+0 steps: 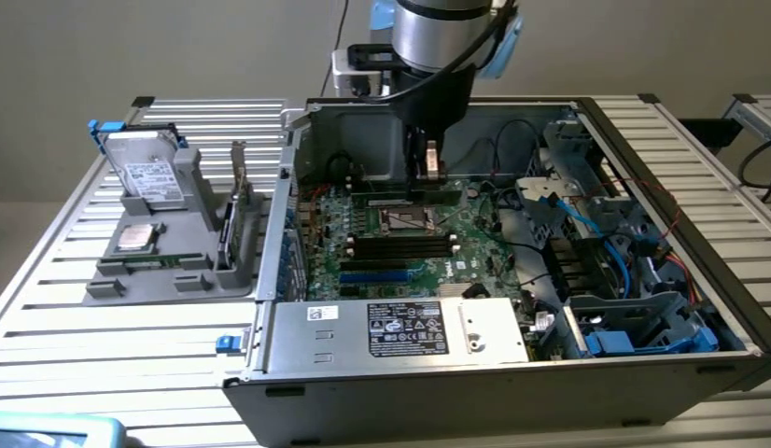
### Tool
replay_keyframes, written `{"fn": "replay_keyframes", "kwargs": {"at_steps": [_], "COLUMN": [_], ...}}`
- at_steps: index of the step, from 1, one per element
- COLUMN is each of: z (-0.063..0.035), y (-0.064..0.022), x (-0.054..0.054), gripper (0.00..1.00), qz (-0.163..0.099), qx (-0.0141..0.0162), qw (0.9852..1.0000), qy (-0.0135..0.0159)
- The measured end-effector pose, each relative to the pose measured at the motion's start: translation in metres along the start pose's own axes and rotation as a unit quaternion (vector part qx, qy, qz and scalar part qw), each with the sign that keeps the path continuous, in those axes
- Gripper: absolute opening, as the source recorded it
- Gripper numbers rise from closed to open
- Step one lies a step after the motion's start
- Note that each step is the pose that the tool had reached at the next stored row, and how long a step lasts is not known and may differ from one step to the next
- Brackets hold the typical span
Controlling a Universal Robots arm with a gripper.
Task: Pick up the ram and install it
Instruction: 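Insert the ram into the slot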
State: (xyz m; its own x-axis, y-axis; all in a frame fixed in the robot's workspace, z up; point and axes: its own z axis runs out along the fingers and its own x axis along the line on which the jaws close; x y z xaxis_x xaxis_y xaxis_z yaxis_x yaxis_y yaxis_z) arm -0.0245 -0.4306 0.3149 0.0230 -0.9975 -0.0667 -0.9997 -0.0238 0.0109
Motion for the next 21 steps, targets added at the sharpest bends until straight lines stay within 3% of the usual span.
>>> {"fn": "replay_keyframes", "kwargs": {"at_steps": [10, 17, 21], "z": [0.0182, 0.0309, 0.0382], "y": [-0.0002, -0.003, -0.0043], "x": [0.001, 0.001, 0.001], "gripper": [0.13, 0.13, 0.13], "qz": [0.001, 0.006, 0.009], "qx": [0.0001, 0.0005, 0.0007], "qw": [1.0, 1.0, 0.9999], "qy": [-0.0002, -0.0044, -0.005]}}
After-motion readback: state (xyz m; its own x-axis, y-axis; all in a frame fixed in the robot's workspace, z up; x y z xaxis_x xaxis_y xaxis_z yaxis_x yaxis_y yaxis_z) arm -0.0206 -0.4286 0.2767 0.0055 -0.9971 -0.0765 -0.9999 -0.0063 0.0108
